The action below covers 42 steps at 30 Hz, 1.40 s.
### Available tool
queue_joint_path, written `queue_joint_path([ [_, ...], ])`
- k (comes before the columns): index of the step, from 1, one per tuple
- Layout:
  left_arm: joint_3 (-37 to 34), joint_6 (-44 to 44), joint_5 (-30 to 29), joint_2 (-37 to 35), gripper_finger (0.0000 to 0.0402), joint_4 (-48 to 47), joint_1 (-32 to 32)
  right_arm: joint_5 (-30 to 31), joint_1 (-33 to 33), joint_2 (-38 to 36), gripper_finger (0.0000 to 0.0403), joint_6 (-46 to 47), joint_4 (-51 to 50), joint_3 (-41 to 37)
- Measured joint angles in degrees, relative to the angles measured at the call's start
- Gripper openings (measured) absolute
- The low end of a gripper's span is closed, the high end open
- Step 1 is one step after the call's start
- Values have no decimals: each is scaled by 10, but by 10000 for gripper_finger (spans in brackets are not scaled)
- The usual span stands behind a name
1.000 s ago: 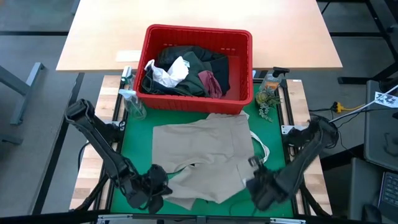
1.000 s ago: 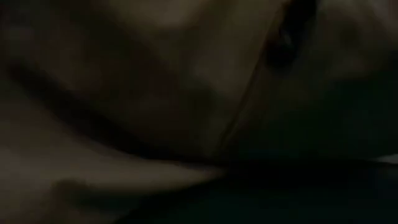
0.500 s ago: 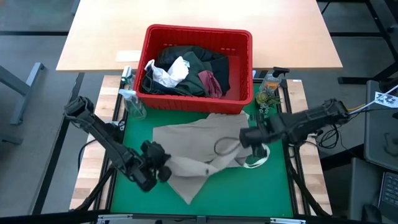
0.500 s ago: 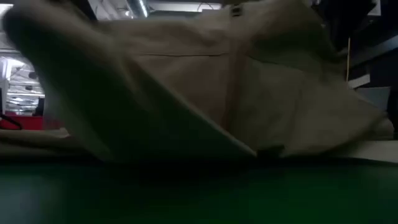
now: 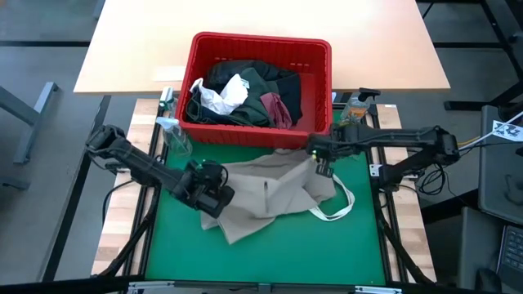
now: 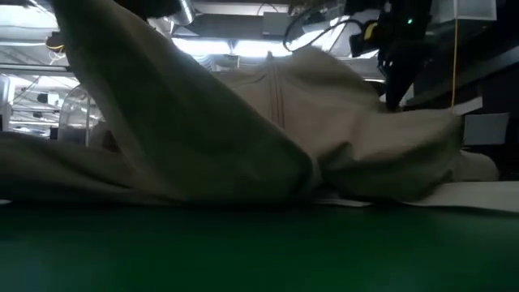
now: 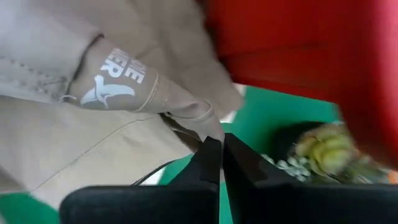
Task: Fold laundry
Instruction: Fold the brown shorts
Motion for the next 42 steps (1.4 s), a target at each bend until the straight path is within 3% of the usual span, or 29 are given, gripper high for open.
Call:
queue_joint_path([
  [7, 0, -9, 31, 0, 0, 32, 13, 6, -27, 0, 4, 10, -6, 0],
  [14, 0, 61, 72, -1, 0, 211, -37, -114, -10, -1, 3, -21, -38, 0],
  [31, 0, 50, 67, -81, 0, 408, -170, -324, 114, -143, 3, -22, -86, 0],
  [42, 0, 76, 73, -131, 0, 431, -187, -315, 136, -252, 3, 40, -51, 1],
])
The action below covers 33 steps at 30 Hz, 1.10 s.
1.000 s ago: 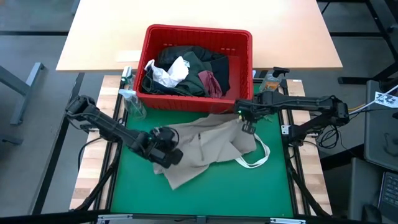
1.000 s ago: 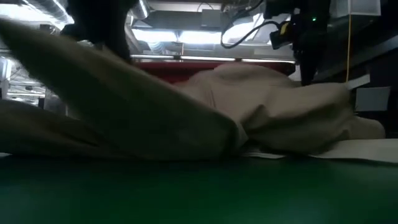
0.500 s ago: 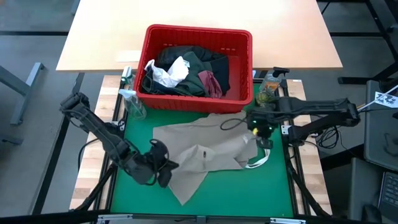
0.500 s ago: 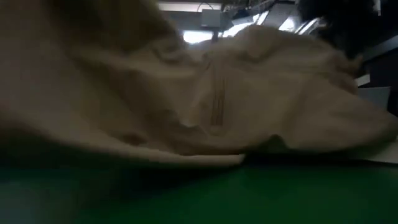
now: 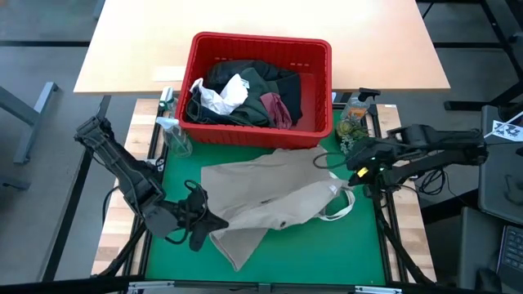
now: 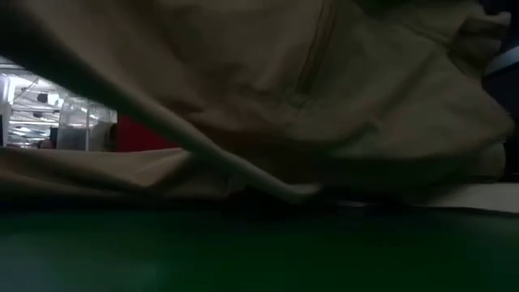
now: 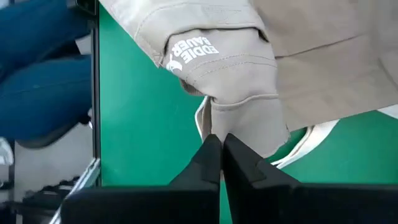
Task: Fold laundry
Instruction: Fold the brown shorts
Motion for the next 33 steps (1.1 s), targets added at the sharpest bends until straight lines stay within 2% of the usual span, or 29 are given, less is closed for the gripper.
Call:
queue_joint_path([
  [5, 0, 0, 21, -38, 0, -2, 0, 1, 0, -42, 3, 14, 4, 0],
  [13, 0, -3, 17, -79, 0, -38, 2, 3, 0, -80, 3, 37, 27, 0],
  [23, 0, -5, -27, -79, 0, -193, 77, 156, -11, -54, 3, 34, 58, 0],
  [29, 0, -28, -29, -78, 0, -331, 137, 231, -75, -1, 3, 28, 35, -4],
  [33, 0, -50, -35, -67, 0, -408, 168, 246, -139, 36, 3, 10, 26, -28],
])
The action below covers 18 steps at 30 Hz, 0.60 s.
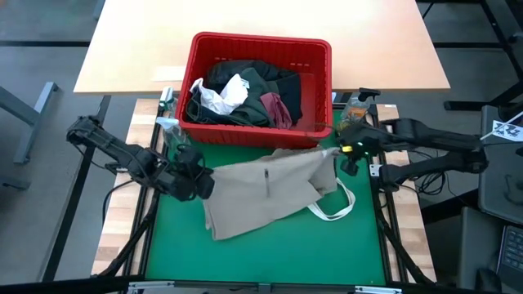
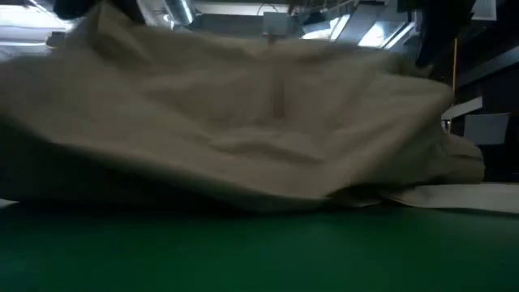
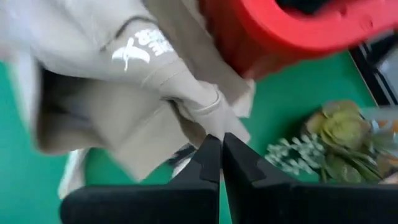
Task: Fold laundry
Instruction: Fold the brown shorts
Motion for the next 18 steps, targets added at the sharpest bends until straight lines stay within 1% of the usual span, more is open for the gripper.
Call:
queue_joint_path([
  [3, 0, -10, -3, 23, 0, -32, 18, -3, -39, 27, 3, -19, 22, -28],
  [8, 0, 4, -19, 75, 0, -51, 48, -9, -77, 62, 3, -31, 80, -62],
  [10, 0, 11, -25, 98, 0, -51, 62, -1, -85, 75, 3, -32, 85, -64],
  [14, 0, 20, -27, 144, 0, -60, 89, 47, -87, 95, 3, -33, 97, -67],
  [18, 0, 20, -9, 183, 0, -65, 107, 52, -87, 113, 3, -37, 103, -67],
])
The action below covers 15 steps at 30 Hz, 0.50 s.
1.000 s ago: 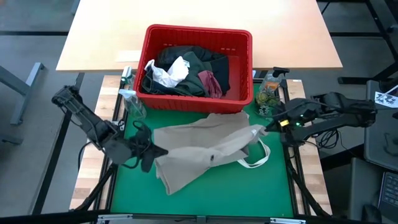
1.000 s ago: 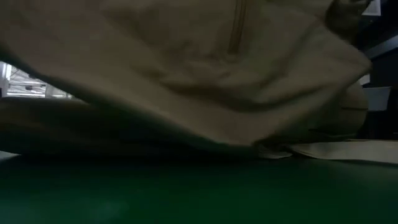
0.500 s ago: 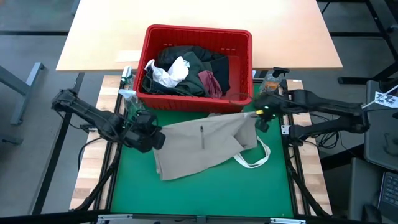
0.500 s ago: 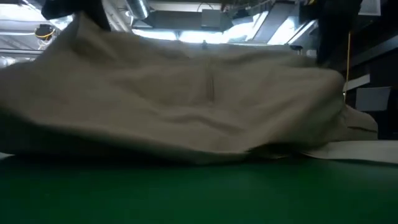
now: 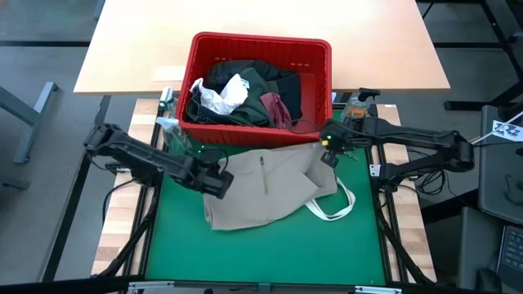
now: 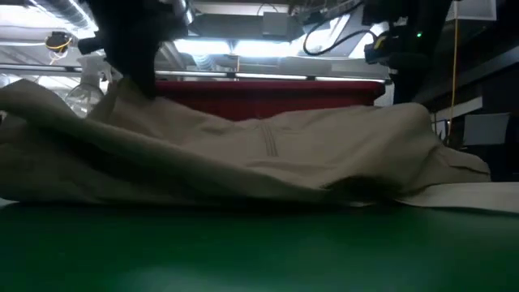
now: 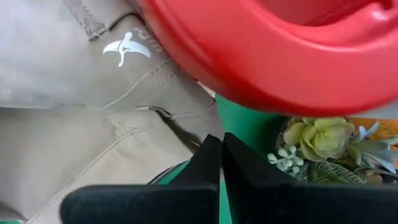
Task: Fold laundry
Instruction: Fold the brown shorts
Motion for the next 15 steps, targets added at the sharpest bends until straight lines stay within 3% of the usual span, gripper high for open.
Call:
queue_joint_path([
  [7, 0, 0, 37, 35, 0, -31, 6, 13, 0, 20, 3, -24, 26, 0],
  [15, 0, -3, 36, 37, 0, -37, 8, 14, 0, 22, 3, -33, 43, 0],
])
